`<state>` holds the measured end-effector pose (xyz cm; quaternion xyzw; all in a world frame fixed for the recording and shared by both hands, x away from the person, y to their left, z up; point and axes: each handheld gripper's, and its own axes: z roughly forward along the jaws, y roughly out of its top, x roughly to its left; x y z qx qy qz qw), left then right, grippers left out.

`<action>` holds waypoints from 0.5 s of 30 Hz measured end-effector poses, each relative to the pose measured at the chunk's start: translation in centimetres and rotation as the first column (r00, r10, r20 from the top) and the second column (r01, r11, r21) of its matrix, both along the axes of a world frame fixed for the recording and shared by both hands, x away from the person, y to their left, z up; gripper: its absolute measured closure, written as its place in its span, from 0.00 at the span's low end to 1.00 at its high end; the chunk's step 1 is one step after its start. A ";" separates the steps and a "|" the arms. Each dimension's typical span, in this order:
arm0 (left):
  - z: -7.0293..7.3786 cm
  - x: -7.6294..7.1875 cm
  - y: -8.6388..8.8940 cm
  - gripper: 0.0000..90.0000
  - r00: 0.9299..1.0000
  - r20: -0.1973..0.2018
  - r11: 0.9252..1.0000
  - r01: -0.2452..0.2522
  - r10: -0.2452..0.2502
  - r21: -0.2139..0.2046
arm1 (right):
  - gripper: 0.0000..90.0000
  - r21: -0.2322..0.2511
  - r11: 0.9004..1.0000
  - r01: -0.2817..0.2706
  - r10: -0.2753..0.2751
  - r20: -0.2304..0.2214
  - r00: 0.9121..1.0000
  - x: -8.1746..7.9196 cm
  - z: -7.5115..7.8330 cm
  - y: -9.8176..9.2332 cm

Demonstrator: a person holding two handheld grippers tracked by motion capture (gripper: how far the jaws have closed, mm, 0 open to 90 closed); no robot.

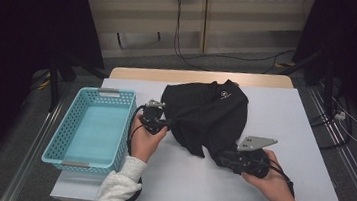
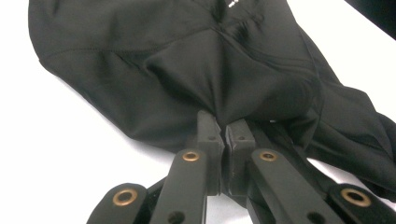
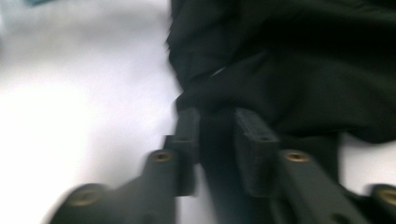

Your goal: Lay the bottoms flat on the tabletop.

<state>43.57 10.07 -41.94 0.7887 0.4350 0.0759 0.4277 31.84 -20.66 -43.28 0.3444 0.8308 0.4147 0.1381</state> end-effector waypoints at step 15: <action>-0.8 -0.3 -1.0 0.96 0.999 -0.010 0.999 0.037 -0.037 0.027 | 0.62 -0.056 0.962 0.266 -0.268 -0.036 0.963 2.9 -1.8 -4.9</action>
